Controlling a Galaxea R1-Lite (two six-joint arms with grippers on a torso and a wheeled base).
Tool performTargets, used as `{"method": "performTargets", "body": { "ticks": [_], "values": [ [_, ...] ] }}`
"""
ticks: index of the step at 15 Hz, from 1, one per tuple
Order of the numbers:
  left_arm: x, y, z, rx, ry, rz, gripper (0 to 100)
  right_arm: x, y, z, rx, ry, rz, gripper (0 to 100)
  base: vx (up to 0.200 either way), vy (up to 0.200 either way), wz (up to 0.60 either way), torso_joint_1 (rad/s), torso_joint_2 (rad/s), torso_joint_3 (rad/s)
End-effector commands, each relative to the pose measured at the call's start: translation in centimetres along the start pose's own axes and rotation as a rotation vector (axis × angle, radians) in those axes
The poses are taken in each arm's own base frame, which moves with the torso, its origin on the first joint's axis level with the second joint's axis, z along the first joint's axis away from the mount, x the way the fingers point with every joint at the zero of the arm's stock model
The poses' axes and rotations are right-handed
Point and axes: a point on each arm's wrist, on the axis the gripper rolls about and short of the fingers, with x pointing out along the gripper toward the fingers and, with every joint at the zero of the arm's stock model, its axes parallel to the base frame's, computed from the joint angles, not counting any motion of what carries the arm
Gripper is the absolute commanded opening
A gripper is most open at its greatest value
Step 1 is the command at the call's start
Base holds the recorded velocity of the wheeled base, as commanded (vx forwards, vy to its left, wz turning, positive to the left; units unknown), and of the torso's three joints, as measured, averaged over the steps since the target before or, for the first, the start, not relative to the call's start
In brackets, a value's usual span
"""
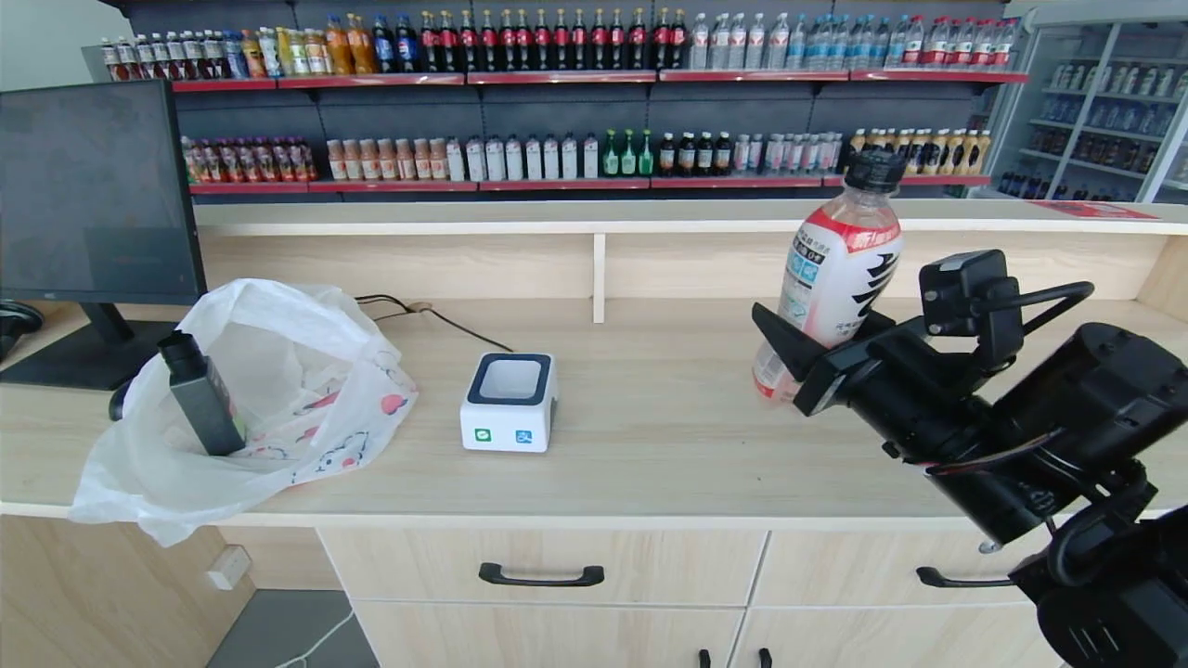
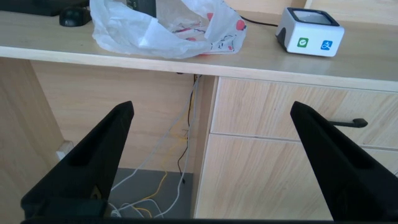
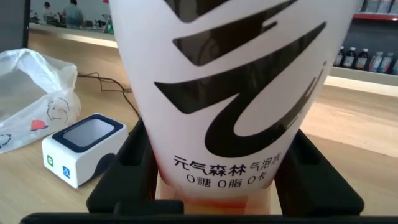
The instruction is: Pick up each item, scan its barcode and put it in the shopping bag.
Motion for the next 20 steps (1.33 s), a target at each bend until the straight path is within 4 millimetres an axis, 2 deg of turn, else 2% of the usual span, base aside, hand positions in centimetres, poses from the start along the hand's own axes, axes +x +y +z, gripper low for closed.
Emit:
{"method": "performTargets", "body": {
  "ticks": [1,3,20],
  "values": [
    [0.00,0.00,0.00,-0.001,-0.001,0.000,100,-0.13,-0.13,-0.67,0.003,0.024,-0.004,0,0.000,0.000,0.00,0.000,0.00,0.000],
    [0.00,0.00,0.00,-0.001,-0.001,0.000,100,0.05,-0.11,-0.87,0.009,0.027,-0.004,0,0.000,0.000,0.00,0.000,0.00,0.000],
    [0.00,0.00,0.00,-0.004,-0.001,0.000,100,0.26,0.04,-1.03,0.020,0.028,0.001,0,0.000,0.200,0.00,0.007,0.00,0.000]
  ]
}}
